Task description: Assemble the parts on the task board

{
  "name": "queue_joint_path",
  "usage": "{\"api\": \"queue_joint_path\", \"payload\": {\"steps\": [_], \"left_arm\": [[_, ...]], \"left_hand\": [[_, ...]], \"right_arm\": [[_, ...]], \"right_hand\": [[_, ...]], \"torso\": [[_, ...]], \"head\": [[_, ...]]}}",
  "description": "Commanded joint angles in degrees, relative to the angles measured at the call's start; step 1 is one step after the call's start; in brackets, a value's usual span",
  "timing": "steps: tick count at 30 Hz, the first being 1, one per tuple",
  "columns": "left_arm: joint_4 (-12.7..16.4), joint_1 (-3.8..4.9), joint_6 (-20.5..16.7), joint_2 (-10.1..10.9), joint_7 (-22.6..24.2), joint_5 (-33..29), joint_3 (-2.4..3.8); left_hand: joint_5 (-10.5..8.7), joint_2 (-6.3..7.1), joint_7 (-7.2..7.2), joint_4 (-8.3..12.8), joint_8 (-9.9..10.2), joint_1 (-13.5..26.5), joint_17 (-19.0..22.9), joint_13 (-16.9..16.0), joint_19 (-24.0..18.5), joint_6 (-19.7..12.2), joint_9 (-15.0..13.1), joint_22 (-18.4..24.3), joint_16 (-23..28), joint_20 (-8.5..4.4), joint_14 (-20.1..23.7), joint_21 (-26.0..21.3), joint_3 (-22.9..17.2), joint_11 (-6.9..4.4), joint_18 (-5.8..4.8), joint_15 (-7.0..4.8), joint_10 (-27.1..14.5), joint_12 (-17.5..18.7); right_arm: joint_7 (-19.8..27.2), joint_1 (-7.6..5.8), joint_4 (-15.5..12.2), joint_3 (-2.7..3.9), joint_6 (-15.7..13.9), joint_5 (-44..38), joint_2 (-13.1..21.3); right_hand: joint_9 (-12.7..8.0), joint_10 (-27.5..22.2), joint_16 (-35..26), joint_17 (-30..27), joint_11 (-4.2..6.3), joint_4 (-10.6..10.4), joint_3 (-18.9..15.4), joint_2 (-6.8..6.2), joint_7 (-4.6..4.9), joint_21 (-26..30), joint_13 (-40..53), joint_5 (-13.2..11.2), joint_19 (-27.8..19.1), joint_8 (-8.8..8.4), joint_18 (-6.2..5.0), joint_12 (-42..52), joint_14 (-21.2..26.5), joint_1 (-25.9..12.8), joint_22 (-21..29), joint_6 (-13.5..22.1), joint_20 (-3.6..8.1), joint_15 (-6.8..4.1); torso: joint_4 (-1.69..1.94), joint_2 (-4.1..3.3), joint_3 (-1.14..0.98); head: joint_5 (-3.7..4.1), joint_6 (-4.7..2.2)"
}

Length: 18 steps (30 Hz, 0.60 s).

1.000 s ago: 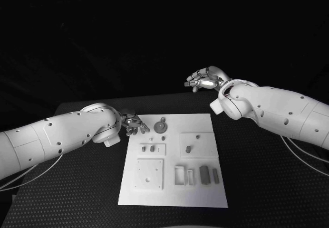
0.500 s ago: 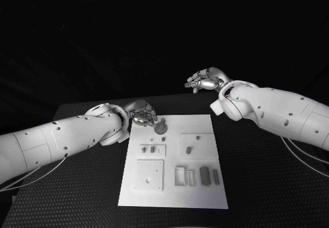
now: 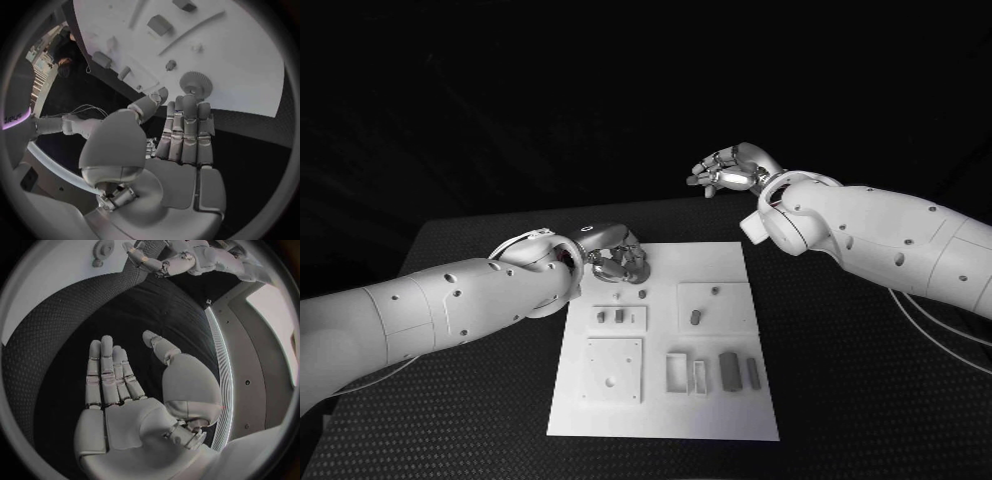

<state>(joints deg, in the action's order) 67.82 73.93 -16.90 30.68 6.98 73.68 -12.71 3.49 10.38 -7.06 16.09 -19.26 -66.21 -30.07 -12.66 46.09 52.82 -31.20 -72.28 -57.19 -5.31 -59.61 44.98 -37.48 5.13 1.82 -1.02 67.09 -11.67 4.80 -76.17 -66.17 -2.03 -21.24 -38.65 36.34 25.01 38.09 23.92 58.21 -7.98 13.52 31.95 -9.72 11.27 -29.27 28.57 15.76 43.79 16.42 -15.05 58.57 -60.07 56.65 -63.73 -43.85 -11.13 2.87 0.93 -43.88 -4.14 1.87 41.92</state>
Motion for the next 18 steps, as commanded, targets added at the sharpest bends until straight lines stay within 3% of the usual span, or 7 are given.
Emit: {"api": "queue_joint_path", "payload": {"steps": [1,10,18], "left_arm": [[-0.03,-0.23,-0.03,-0.34,1.68,4.34,0.01],[0.23,-0.7,2.84,-0.83,1.53,6.79,-0.13],[-0.76,-1.44,2.66,-1.65,1.27,7.71,-0.33]], "left_hand": [[0.01,0.15,-0.3,0.12,0.39,1.05,-0.17,0.17,0.35,0.31,0.12,-0.19,-0.16,-1.26,-0.26,-0.11,1.3,0.05,0.55,0.06,0.68,0.64],[-0.2,0.47,-0.43,0.15,0.72,2.29,-0.56,0.49,0.44,0.39,0.33,-0.56,-0.32,-1.26,-0.3,-0.39,4.02,0.07,0.62,0.05,1.26,1.95],[-0.13,0.07,-0.32,0.17,1.15,1.65,-1.83,0.78,1.45,0.45,0.67,-1.4,-2.33,-1.55,-1.24,0.15,5.22,-0.09,0.92,-0.21,1.74,3.26]], "right_arm": [[0.43,0.03,-0.12,0.02,0.68,-0.33,0.05],[0.43,0.03,-0.23,0.03,0.66,-0.33,0.06],[0.44,0.03,-0.35,0.03,0.63,-0.34,0.07]], "right_hand": [[-0.07,-0.39,-0.25,0.09,-0.11,-0.17,-0.2,0.11,1.07,0.37,-0.06,0.25,-0.17,0.38,0.05,0.21,-0.08,0.14,-0.1,0.53,-0.08,0.31],[-0.08,-0.39,-0.28,0.12,-0.11,-0.17,-0.2,0.11,1.07,0.39,-0.1,0.27,-0.15,0.39,0.05,0.24,-0.09,0.17,-0.13,0.53,-0.08,0.31],[-0.09,-0.4,-0.3,0.14,-0.11,-0.18,-0.2,0.11,1.07,0.41,-0.13,0.28,-0.14,0.4,0.05,0.26,-0.11,0.17,-0.15,0.54,-0.08,0.31]], "torso": [[0.04,0.0,-0.02],[0.14,0.1,-0.02],[0.13,0.07,0.03]], "head": [[0.28,0.17],[0.44,0.39],[0.51,0.32]]}}
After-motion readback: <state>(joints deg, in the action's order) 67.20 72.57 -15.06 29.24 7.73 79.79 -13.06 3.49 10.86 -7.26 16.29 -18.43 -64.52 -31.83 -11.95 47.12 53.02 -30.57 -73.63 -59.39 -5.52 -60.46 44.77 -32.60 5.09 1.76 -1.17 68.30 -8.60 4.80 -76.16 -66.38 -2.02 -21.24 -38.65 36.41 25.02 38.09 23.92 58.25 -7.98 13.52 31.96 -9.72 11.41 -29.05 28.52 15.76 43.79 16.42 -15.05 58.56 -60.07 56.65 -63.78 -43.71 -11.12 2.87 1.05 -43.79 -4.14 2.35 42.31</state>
